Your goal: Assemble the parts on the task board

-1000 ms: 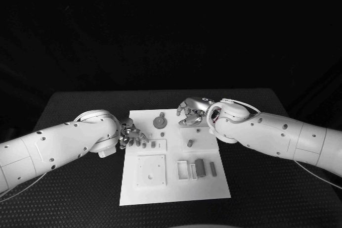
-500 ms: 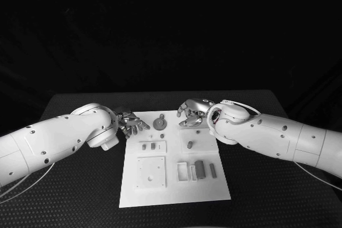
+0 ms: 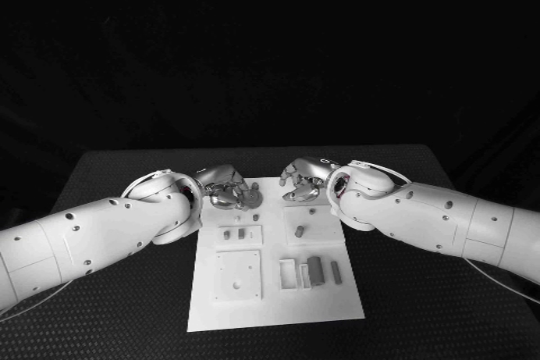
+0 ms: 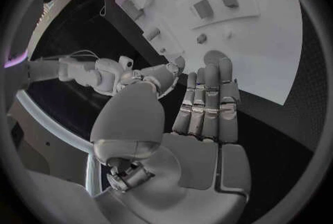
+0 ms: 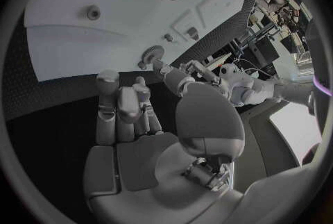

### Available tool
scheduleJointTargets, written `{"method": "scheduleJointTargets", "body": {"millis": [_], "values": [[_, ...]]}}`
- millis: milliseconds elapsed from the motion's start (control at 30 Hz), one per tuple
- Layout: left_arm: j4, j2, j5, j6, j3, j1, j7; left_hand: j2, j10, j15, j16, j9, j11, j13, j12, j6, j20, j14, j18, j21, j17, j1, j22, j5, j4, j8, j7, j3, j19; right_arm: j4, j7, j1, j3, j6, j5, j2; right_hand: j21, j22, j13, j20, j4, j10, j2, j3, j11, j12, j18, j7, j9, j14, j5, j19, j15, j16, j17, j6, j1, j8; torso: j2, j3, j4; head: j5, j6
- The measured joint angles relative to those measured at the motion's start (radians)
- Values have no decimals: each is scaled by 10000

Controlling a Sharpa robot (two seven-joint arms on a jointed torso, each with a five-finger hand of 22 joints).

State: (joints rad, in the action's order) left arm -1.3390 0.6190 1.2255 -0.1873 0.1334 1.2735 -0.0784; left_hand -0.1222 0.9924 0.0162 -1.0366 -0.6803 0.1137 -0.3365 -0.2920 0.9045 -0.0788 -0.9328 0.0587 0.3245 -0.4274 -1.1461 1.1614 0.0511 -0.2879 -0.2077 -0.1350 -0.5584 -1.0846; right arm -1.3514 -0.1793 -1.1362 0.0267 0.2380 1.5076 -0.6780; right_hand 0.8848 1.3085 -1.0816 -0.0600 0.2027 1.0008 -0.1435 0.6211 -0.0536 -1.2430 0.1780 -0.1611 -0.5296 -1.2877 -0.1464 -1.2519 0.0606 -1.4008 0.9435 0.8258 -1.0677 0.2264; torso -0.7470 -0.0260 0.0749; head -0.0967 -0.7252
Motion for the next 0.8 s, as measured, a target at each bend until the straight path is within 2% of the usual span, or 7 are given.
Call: {"method": "scheduleJointTargets", "body": {"millis": [100,167,300,500,567,700,800], "values": [[111,-127,795,-291,220,-11,418,2,252,-122,-212,140,-37,259,433,40,-131,-373,-1,216,-181,-110,161,0,13,35,39,12,-379,3,1,0,0,36,-8,5,0,0,0,9,0,0,0,0,0,0,0,0,0,0,0,8,0,0,0,-1,0,0,0,7,0,-1,31],[251,-230,1264,-466,312,-58,644,-22,269,-141,-317,257,-54,407,691,35,-190,-599,-2,330,-273,-180,244,0,13,116,35,12,-617,6,2,0,0,59,-13,7,0,0,0,13,0,0,0,0,0,0,-1,0,0,0,0,13,0,0,0,-1,0,0,0,6,-1,-7,45],[448,-400,1983,-707,356,-148,946,-106,283,-146,-322,416,-68,577,985,-96,-177,-664,-5,366,-352,-264,314,0,13,189,66,12,-700,23,6,0,0,105,-32,17,0,0,0,14,0,0,0,0,0,1,0,0,0,0,0,14,0,0,0,-2,0,0,-5,7,-8,-19,65],[607,-576,2608,-897,372,-208,1178,-79,352,-162,-322,491,-33,663,1116,-97,-212,-751,-5,366,-407,-342,363,0,13,189,66,12,-737,58,4,0,0,304,-186,10,0,0,2,15,0,0,0,0,0,1,0,1,2,0,0,14,0,5,0,-3,0,0,-16,4,-16,-41,81],[668,-634,2730,-937,375,-228,1223,-79,353,-162,-322,496,-34,710,1229,48,-212,-751,-5,366,-432,-341,388,0,25,157,52,25,-737,96,5,0,0,481,-370,6,-116,0,156,45,-88,-205,-73,54,-18,177,-2,-6,21,118,0,126,-67,158,-29,-34,73,-56,-16,4,-16,-45,81],[734,-704,2880,-957,375,-250,1271,-79,356,-126,-322,527,-33,743,1259,77,-176,-787,-5,366,-454,-342,401,0,43,140,23,43,-773,143,51,0,0,795,-831,1,-761,-10,1105,376,-259,-601,-159,203,-29,1355,9,-101,24,949,0,1042,-122,1057,-467,-177,159,-89,-13,0,-15,-49,82],[774,-735,2952,-952,375,-262,1286,-79,423,-127,-322,554,30,754,1259,77,-176,-788,-5,366,-470,-341,415,0,44,140,23,43,-773,149,111,-1,0,963,-1070,0,-1480,-281,2090,747,-290,-646,-159,234,-35,2400,467,-110,-12,1375,0,1613,-117,2082,-1024,-187,159,-88,-10,0,-14,-55,81]]}}
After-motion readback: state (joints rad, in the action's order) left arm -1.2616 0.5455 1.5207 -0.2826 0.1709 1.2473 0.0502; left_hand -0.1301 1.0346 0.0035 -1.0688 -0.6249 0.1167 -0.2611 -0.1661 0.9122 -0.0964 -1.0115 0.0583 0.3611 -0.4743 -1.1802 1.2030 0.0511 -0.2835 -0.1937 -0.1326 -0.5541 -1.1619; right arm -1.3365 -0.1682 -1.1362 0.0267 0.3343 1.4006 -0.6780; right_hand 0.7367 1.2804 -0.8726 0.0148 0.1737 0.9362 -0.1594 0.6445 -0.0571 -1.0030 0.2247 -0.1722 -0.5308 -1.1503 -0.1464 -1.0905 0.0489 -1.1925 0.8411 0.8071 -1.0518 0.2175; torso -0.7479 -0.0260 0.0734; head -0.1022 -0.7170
